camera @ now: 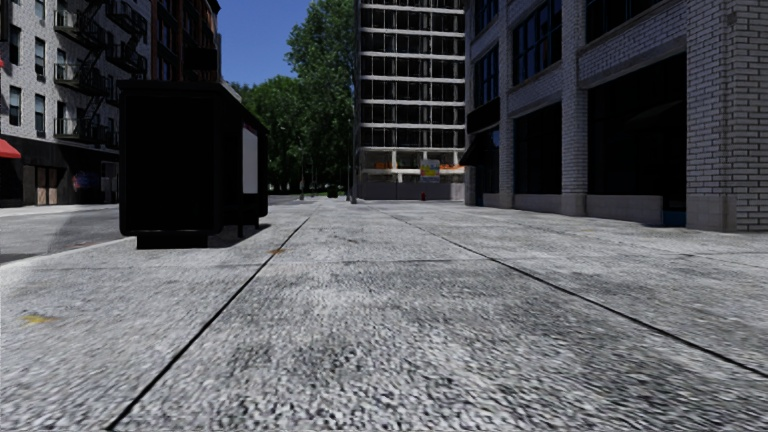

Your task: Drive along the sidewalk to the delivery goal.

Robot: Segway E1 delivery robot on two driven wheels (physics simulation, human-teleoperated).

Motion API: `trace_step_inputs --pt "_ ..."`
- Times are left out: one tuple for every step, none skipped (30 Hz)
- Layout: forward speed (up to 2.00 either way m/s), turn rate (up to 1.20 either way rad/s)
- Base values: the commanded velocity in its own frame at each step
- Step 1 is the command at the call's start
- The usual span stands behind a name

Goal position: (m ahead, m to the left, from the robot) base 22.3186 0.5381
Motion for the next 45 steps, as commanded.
trace_step_inputs --pt "2.00 -0.22" --pt "2.00 -0.22" --pt "2.00 -0.22" --pt "2.00 -0.06" --pt "2.00 0.00" --pt "2.00 0.00" --pt "2.00 0.00" --pt "2.00 0.00" --pt "2.00 0.00" --pt "2.00 0.00" --pt "2.00 0.00" --pt "2.00 0.00" --pt "2.00 0.00" --pt "2.00 0.00" --pt "2.00 0.00" --pt "2.00 0.00" --pt "2.00 0.00" --pt "2.00 0.00" --pt "2.00 0.00" --pt "2.00 0.00" --pt "2.00 0.00" --pt "2.00 0.00" --pt "2.00 0.00" --pt "2.00 0.00" --pt "2.00 0.00" --pt "2.00 0.00" --pt "2.00 0.00" --pt "2.00 0.00" --pt "2.00 0.00" --pt "2.00 0.00" --pt "2.00 0.00" --pt "2.00 0.00" --pt "2.00 0.00" --pt "2.00 0.00" --pt "2.00 0.00" --pt "2.00 0.00" --pt "2.00 0.00" --pt "2.00 0.00" --pt "2.00 0.00" --pt "2.00 0.00" --pt "2.00 0.00" --pt "2.00 0.00" --pt "2.00 0.00" --pt "2.00 0.00" --pt "2.00 0.00"
